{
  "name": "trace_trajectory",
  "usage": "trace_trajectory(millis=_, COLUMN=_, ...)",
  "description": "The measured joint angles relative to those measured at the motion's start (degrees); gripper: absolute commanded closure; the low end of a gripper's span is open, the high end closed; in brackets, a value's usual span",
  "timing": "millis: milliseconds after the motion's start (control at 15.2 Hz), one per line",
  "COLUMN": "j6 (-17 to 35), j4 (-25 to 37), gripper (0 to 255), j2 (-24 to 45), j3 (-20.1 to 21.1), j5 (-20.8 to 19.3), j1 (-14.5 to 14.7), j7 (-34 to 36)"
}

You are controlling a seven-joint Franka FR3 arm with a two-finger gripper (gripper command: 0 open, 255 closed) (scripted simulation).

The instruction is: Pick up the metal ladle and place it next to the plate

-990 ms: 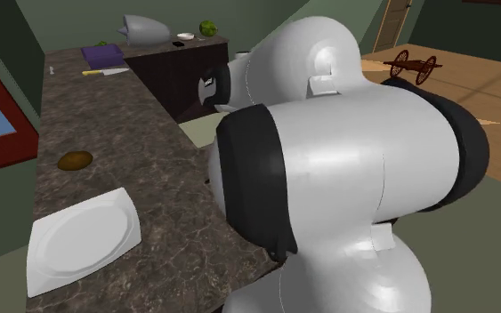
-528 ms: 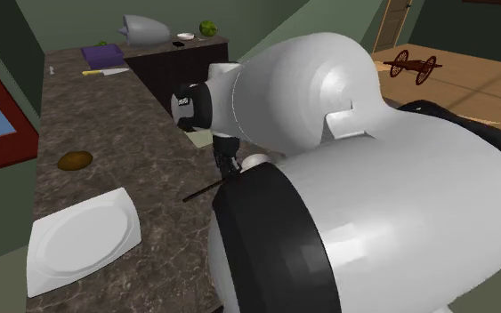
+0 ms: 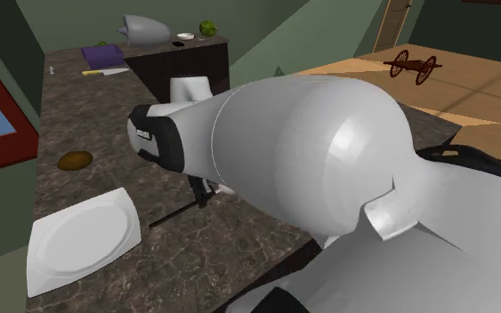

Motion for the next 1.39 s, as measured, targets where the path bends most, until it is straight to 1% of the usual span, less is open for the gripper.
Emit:
trace_trajectory(millis=396, j6=-1.29, j4=-2.38, gripper=255, j2=-4.99, j3=5.75, j5=5.19, j1=4.90, j7=7.47)
trace_trajectory(millis=858, j6=-1.20, j4=-2.57, gripper=255, j2=-7.23, j3=13.44, j5=11.43, j1=10.51, j7=16.92)
trace_trajectory(millis=990, j6=-0.79, j4=-2.31, gripper=255, j2=-7.34, j3=15.87, j5=13.20, j1=12.01, j7=19.73)
trace_trajectory(millis=1122, j6=-0.71, j4=-0.75, gripper=255, j2=-6.58, j3=18.40, j5=14.58, j1=13.11, j7=22.79)
trace_trajectory(millis=1386, j6=1.04, j4=1.90, gripper=255, j2=-4.13, j3=23.88, j5=17.06, j1=14.75, j7=28.59)
